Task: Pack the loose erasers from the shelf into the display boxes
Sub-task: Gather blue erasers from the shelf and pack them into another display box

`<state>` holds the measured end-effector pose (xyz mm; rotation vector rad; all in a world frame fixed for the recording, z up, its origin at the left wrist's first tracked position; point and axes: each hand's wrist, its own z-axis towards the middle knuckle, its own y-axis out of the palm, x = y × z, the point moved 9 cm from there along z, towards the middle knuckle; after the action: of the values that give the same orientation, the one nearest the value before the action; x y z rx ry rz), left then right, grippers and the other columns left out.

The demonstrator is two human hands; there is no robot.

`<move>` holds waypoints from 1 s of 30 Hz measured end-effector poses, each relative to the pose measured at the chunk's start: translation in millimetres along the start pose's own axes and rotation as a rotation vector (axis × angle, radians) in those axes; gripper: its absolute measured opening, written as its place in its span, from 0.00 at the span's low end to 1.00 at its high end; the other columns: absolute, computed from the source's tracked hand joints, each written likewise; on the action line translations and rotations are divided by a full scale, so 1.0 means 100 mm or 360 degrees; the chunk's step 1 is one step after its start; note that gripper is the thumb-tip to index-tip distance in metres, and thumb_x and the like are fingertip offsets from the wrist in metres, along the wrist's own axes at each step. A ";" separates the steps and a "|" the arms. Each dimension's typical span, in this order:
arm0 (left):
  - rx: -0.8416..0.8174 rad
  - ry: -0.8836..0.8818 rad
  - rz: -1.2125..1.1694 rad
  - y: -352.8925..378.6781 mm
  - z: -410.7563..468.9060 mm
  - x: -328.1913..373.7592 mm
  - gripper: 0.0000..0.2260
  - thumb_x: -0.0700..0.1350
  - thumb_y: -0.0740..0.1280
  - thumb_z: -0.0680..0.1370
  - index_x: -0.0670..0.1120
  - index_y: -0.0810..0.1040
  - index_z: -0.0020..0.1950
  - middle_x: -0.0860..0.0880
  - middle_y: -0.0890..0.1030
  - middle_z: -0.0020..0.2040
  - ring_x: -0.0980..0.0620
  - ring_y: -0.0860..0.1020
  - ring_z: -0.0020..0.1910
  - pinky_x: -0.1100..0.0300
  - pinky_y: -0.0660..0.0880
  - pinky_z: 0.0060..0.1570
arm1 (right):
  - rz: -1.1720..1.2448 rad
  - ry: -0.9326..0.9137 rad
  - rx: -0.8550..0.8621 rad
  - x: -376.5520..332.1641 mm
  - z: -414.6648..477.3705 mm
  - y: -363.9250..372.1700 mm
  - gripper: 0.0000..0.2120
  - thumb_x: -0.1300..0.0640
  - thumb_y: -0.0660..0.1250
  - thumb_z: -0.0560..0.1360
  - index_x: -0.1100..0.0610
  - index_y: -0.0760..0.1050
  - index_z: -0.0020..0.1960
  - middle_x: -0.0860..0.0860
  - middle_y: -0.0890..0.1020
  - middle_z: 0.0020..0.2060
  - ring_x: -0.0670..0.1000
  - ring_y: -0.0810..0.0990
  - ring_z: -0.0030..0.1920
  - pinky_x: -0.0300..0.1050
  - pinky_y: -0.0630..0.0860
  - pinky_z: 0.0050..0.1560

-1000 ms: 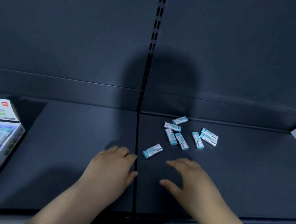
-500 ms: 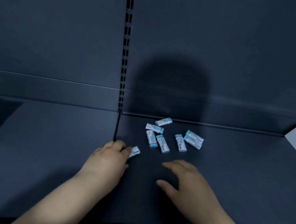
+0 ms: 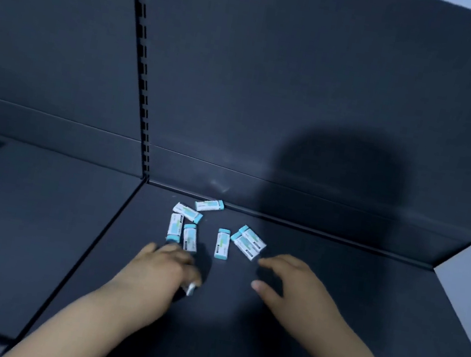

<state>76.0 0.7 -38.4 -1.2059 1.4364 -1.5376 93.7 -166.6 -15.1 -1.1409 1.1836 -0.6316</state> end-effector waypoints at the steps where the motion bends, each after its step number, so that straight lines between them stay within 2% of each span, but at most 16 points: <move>1: 0.0036 0.0008 -0.0018 -0.02 -0.01 0.04 0.19 0.40 0.63 0.73 0.60 0.75 0.58 0.61 0.70 0.60 0.58 0.65 0.63 0.63 0.57 0.51 | -0.0003 -0.0017 -0.0024 0.03 0.04 0.01 0.19 0.46 0.62 0.76 0.47 0.69 0.66 0.43 0.72 0.62 0.44 0.68 0.62 0.38 0.66 0.62; 2: 0.0042 -0.0022 -0.0010 -0.01 -0.01 0.05 0.18 0.41 0.68 0.70 0.61 0.78 0.55 0.60 0.71 0.58 0.56 0.68 0.61 0.63 0.57 0.50 | -0.0017 -0.0043 -0.0047 0.05 0.09 0.03 0.18 0.47 0.62 0.76 0.48 0.69 0.65 0.43 0.72 0.62 0.45 0.69 0.61 0.39 0.67 0.62; 3: 0.0024 -0.0106 -0.0005 -0.01 -0.01 0.04 0.21 0.42 0.73 0.63 0.60 0.80 0.51 0.58 0.74 0.54 0.54 0.72 0.57 0.61 0.59 0.50 | -0.0039 -0.0067 -0.0067 0.08 0.14 0.04 0.18 0.48 0.61 0.77 0.48 0.69 0.65 0.44 0.72 0.62 0.46 0.70 0.61 0.41 0.68 0.61; 5: 0.0085 -0.0264 0.0024 -0.04 -0.04 0.00 0.30 0.40 0.77 0.49 0.59 0.82 0.48 0.55 0.78 0.47 0.52 0.78 0.44 0.62 0.67 0.40 | -0.0062 -0.0091 -0.0075 0.11 0.27 0.07 0.18 0.50 0.61 0.77 0.49 0.69 0.66 0.45 0.72 0.62 0.47 0.70 0.61 0.42 0.68 0.61; 6: 0.0118 -0.0330 0.0013 -0.05 -0.07 -0.01 0.32 0.39 0.76 0.50 0.57 0.81 0.53 0.54 0.78 0.49 0.51 0.78 0.45 0.61 0.70 0.39 | -0.0058 -0.0104 -0.0055 0.12 0.33 0.09 0.18 0.52 0.61 0.77 0.50 0.69 0.67 0.46 0.71 0.62 0.48 0.70 0.61 0.43 0.69 0.62; 7: 0.0133 -0.0404 0.0006 -0.06 -0.11 -0.02 0.31 0.40 0.75 0.59 0.56 0.77 0.61 0.54 0.77 0.55 0.49 0.77 0.51 0.58 0.71 0.44 | -0.0062 -0.0112 -0.0038 0.13 0.39 0.11 0.19 0.53 0.61 0.77 0.50 0.68 0.67 0.46 0.71 0.62 0.48 0.69 0.62 0.43 0.69 0.61; 9: 0.0219 -0.0479 -0.0004 -0.10 -0.16 -0.09 0.24 0.48 0.64 0.76 0.57 0.63 0.72 0.56 0.67 0.68 0.51 0.68 0.64 0.57 0.66 0.57 | -0.0097 -0.0099 -0.0038 0.14 0.46 0.18 0.20 0.54 0.61 0.76 0.50 0.68 0.68 0.46 0.70 0.61 0.49 0.68 0.62 0.44 0.70 0.61; 10: 0.0246 -0.0486 0.0009 -0.12 -0.19 -0.11 0.23 0.54 0.59 0.79 0.58 0.59 0.73 0.57 0.63 0.70 0.52 0.64 0.67 0.58 0.64 0.61 | -0.0105 -0.0090 -0.0048 0.14 0.48 0.23 0.20 0.54 0.61 0.76 0.50 0.68 0.68 0.46 0.69 0.61 0.49 0.68 0.62 0.44 0.71 0.60; 12: 0.0199 -0.0477 -0.0055 -0.12 -0.21 -0.16 0.25 0.60 0.58 0.78 0.58 0.57 0.74 0.60 0.59 0.72 0.54 0.61 0.69 0.59 0.61 0.64 | -0.0119 -0.0098 -0.0020 0.10 0.47 0.29 0.20 0.54 0.62 0.76 0.51 0.68 0.68 0.47 0.69 0.60 0.50 0.68 0.61 0.44 0.71 0.59; 16: 0.0000 -0.0377 -0.0104 -0.01 -0.16 -0.12 0.28 0.59 0.60 0.77 0.58 0.55 0.75 0.62 0.55 0.74 0.56 0.57 0.71 0.58 0.58 0.66 | -0.0163 -0.0152 0.0068 0.01 0.36 0.32 0.18 0.55 0.61 0.76 0.53 0.69 0.65 0.48 0.69 0.62 0.51 0.68 0.61 0.43 0.69 0.60; 18: -0.0007 -0.0325 -0.0073 0.01 -0.12 -0.11 0.28 0.58 0.61 0.77 0.58 0.56 0.75 0.61 0.55 0.74 0.56 0.57 0.71 0.59 0.57 0.66 | -0.0188 -0.0129 0.0050 -0.01 0.29 0.35 0.16 0.52 0.61 0.76 0.53 0.70 0.63 0.48 0.70 0.61 0.51 0.69 0.60 0.42 0.69 0.58; 21: -0.0059 -0.0299 -0.0078 0.02 -0.07 -0.14 0.28 0.57 0.63 0.76 0.58 0.58 0.74 0.60 0.58 0.73 0.56 0.57 0.71 0.60 0.57 0.66 | -0.0181 -0.0027 0.0055 -0.04 0.25 0.34 0.15 0.46 0.63 0.75 0.55 0.72 0.55 0.50 0.73 0.54 0.52 0.71 0.56 0.42 0.69 0.53; 24: -0.0070 -0.0258 -0.0046 0.01 -0.03 -0.16 0.28 0.57 0.65 0.75 0.57 0.61 0.73 0.59 0.61 0.72 0.56 0.58 0.71 0.60 0.58 0.64 | -0.0021 0.0132 0.0135 -0.02 0.26 0.28 0.07 0.51 0.64 0.75 0.54 0.68 0.47 0.51 0.77 0.48 0.53 0.75 0.50 0.43 0.70 0.46; 28: -0.0086 -0.0205 -0.0032 0.01 0.02 -0.15 0.27 0.58 0.66 0.74 0.56 0.63 0.71 0.58 0.64 0.70 0.56 0.60 0.70 0.60 0.59 0.63 | 0.0245 0.0369 0.0195 0.14 0.25 0.24 0.05 0.55 0.60 0.74 0.54 0.70 0.49 0.52 0.81 0.40 0.54 0.79 0.40 0.47 0.76 0.40; 30: -0.0091 -0.0194 -0.0039 0.01 0.05 -0.15 0.27 0.58 0.67 0.73 0.56 0.64 0.70 0.58 0.65 0.68 0.56 0.61 0.69 0.60 0.59 0.63 | 0.0107 0.0390 0.0181 0.18 0.23 0.20 0.07 0.54 0.59 0.75 0.52 0.72 0.51 0.50 0.81 0.44 0.53 0.78 0.44 0.45 0.75 0.42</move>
<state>85.9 13.2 -41.9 -1.3321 1.3982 -1.4220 117.7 -167.4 -41.7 -0.9429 1.3700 -0.7931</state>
